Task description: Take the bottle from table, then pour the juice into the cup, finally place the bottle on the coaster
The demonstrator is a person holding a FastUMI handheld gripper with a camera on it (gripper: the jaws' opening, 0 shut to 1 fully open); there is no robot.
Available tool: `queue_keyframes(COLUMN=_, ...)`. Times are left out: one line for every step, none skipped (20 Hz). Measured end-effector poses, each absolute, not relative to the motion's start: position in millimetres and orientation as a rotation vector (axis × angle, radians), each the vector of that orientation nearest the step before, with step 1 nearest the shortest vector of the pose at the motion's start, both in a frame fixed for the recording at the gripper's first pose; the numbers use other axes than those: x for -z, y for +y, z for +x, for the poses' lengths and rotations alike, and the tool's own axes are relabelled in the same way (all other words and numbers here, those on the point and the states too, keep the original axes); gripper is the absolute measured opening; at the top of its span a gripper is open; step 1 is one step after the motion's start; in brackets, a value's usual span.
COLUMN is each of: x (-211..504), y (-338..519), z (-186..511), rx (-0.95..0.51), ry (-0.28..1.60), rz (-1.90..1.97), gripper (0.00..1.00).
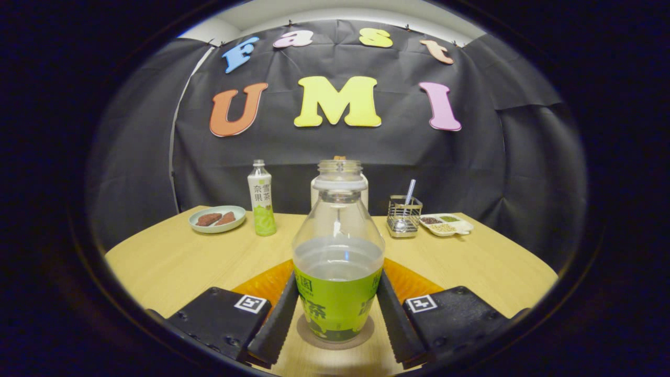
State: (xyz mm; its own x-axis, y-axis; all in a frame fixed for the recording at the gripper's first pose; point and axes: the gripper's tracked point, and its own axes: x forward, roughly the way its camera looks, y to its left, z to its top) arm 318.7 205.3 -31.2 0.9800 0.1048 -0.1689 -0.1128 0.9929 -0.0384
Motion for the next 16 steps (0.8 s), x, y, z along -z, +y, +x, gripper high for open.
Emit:
queue_keyframes(x=30.8, y=205.5, z=317.9, rx=-0.11, ry=0.169, rz=-0.045, gripper=0.83)
queue_keyframes(x=32.6, y=204.5, z=318.1, rx=-0.105, ry=0.17, rz=-0.042, gripper=0.83)
queue_keyframes(x=32.5, y=204.3, z=317.6, rx=-0.104, ry=0.171, rz=-0.04, gripper=0.83)
queue_keyframes(x=32.0, y=203.9, z=315.7, rx=-0.103, ry=0.173, rz=-0.038, gripper=0.84)
queue_keyframes(x=32.2, y=204.4, z=315.3, rx=-0.101, ry=0.175, rz=-0.039, gripper=0.87)
queue_keyframes(x=32.6, y=203.5, z=313.0, rx=-0.098, ry=0.173, rz=-0.041, gripper=0.91)
queue_keyframes(x=30.0, y=203.2, z=311.4, rx=-0.099, ry=0.169, rz=-0.037, gripper=0.93)
queue_keyframes(x=29.5, y=202.8, z=309.1, rx=-0.1, ry=0.167, rz=-0.03, gripper=1.0)
queue_keyframes(x=28.7, y=203.3, z=307.2, rx=-0.101, ry=0.163, rz=-0.024, gripper=1.0)
queue_keyframes(x=26.3, y=202.4, z=304.6, rx=-0.101, ry=0.161, rz=-0.017, gripper=1.0)
queue_keyframes(x=24.5, y=203.0, z=301.7, rx=-0.108, ry=0.16, rz=-0.009, gripper=1.0)
queue_keyframes(x=22.2, y=205.3, z=295.8, rx=-0.121, ry=0.158, rz=-0.003, gripper=1.0)
queue_keyframes(x=19.9, y=204.9, z=291.4, rx=-0.123, ry=0.15, rz=0.002, gripper=1.0)
queue_keyframes(x=16.2, y=204.3, z=286.1, rx=-0.126, ry=0.139, rz=0.003, gripper=1.0)
queue_keyframes(x=12.7, y=203.7, z=280.6, rx=-0.127, ry=0.128, rz=0.003, gripper=1.0)
queue_keyframes(x=10.8, y=203.8, z=274.2, rx=-0.127, ry=0.119, rz=0.0, gripper=1.0)
